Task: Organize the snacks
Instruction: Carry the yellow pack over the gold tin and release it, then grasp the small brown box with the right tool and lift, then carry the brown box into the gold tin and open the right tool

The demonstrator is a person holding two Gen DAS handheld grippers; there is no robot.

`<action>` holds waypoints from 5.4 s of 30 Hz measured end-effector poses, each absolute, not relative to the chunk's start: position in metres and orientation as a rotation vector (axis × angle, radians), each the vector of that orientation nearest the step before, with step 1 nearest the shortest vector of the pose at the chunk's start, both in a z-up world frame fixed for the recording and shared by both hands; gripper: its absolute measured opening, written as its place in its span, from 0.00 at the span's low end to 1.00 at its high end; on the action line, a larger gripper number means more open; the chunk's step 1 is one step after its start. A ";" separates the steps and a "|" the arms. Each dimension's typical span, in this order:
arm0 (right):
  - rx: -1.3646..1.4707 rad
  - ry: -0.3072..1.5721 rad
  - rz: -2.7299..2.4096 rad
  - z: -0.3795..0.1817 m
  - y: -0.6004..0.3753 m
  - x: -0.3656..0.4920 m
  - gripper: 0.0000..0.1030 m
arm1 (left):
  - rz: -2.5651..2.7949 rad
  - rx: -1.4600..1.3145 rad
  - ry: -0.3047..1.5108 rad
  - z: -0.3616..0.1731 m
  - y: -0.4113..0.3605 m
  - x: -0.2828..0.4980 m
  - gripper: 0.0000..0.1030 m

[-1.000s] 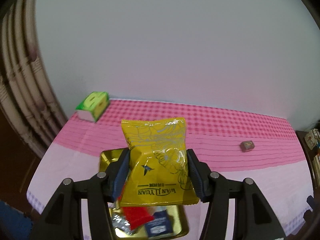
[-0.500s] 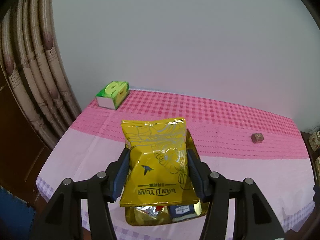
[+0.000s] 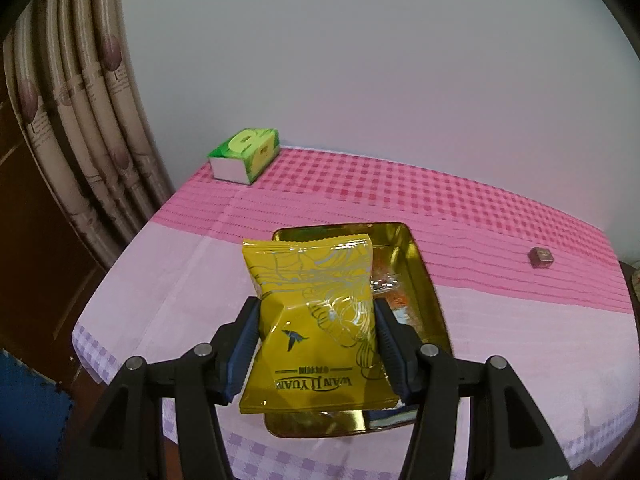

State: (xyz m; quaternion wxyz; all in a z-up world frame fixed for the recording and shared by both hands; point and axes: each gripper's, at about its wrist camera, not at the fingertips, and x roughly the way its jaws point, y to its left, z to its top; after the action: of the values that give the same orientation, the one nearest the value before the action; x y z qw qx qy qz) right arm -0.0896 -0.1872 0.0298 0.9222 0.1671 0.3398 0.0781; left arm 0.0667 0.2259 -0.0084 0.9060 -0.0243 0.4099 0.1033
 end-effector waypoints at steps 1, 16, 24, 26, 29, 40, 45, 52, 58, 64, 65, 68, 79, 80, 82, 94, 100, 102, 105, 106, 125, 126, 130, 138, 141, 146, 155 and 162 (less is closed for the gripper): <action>0.341 0.699 0.159 0.029 -0.187 -0.089 0.98 | 0.219 -0.055 0.855 -0.013 0.230 0.069 0.55; 0.289 0.805 0.104 -0.017 -0.187 -0.070 0.99 | 0.259 -0.091 0.965 -0.081 0.252 0.141 0.55; 0.192 0.880 0.086 -0.049 -0.170 -0.055 0.99 | 0.274 -0.100 0.997 -0.108 0.263 0.190 0.55; 0.178 0.903 0.083 -0.058 -0.167 -0.050 0.99 | 0.269 -0.113 0.981 -0.111 0.265 0.193 0.56; 0.175 0.942 0.076 -0.069 -0.166 -0.037 0.99 | 0.243 -0.086 0.990 -0.116 0.262 0.195 0.60; 0.024 0.891 0.058 -0.068 -0.156 0.090 0.98 | 0.053 -0.151 0.716 -0.049 0.264 0.099 0.73; -0.066 0.883 0.033 -0.080 -0.147 0.156 0.98 | 0.026 -0.166 0.639 -0.030 0.259 0.022 0.78; -0.088 0.915 -0.024 -0.102 -0.155 0.195 0.77 | -0.007 -0.200 0.658 -0.030 0.243 -0.037 0.78; -0.090 0.920 -0.012 -0.106 -0.160 0.204 0.44 | -0.017 -0.173 0.679 -0.035 0.240 -0.053 0.78; -0.123 0.881 0.014 -0.081 -0.146 0.176 0.43 | 0.002 -0.177 0.646 -0.028 0.242 -0.065 0.78; -0.131 0.874 0.009 -0.076 -0.145 0.172 0.43 | 0.006 -0.176 0.642 -0.027 0.242 -0.068 0.78; -0.137 0.847 -0.008 -0.056 -0.135 0.153 0.43 | 0.019 -0.174 0.635 -0.026 0.241 -0.078 0.78; -0.165 0.763 -0.032 0.019 -0.093 0.091 0.43 | 0.067 -0.136 0.576 -0.012 0.240 -0.118 0.78; -0.165 0.753 -0.029 0.026 -0.089 0.086 0.43 | 0.075 -0.127 0.570 -0.011 0.239 -0.120 0.78; -0.178 0.732 -0.027 0.041 -0.080 0.075 0.43 | 0.085 -0.108 0.559 -0.010 0.238 -0.122 0.78; -0.221 0.661 0.016 0.082 -0.020 0.042 0.43 | 0.151 -0.104 0.577 -0.017 0.245 -0.119 0.84; -0.240 0.665 0.101 0.076 0.032 0.033 0.43 | 0.196 -0.128 0.532 -0.018 0.254 -0.121 1.00; -0.259 0.678 0.140 0.068 0.055 0.029 0.43 | 0.204 -0.133 0.523 -0.018 0.256 -0.121 1.00; -0.287 0.704 0.202 0.052 0.091 0.024 0.43 | 0.235 -0.125 0.521 -0.017 0.258 -0.123 1.00; -0.292 0.712 0.218 0.048 0.100 0.023 0.43 | 0.229 -0.132 0.519 -0.016 0.260 -0.124 1.00; -0.359 0.795 0.352 -0.012 0.181 0.032 0.43 | 0.180 -0.124 0.510 -0.018 0.258 -0.119 1.00; -0.361 0.798 0.353 -0.014 0.182 0.034 0.43 | 0.181 -0.116 0.508 -0.018 0.256 -0.119 1.00; -0.369 0.810 0.350 -0.021 0.186 0.041 0.43 | 0.198 -0.094 0.509 -0.019 0.254 -0.118 1.00; -0.361 0.827 0.341 -0.033 0.192 0.047 0.44 | 0.238 -0.102 0.519 -0.021 0.258 -0.114 1.00; -0.356 0.829 0.341 -0.036 0.192 0.048 0.44 | 0.240 -0.106 0.524 -0.021 0.259 -0.112 1.00; -0.328 0.826 0.348 -0.035 0.188 0.050 0.72 | 0.242 -0.090 0.520 -0.021 0.257 -0.113 1.00; -0.285 0.762 0.297 -0.010 0.149 0.029 0.94 | 0.235 -0.097 0.492 -0.014 0.246 -0.120 1.00; -0.283 0.749 0.202 0.008 0.102 -0.002 0.95 | 0.217 -0.101 0.509 -0.015 0.238 -0.121 1.00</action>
State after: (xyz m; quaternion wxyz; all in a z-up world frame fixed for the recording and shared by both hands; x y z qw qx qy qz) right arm -0.0023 0.1025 0.0077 0.9161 -0.1374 0.3637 0.0980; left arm -0.1211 0.2378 -0.0148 0.9607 -0.0496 0.2514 0.1070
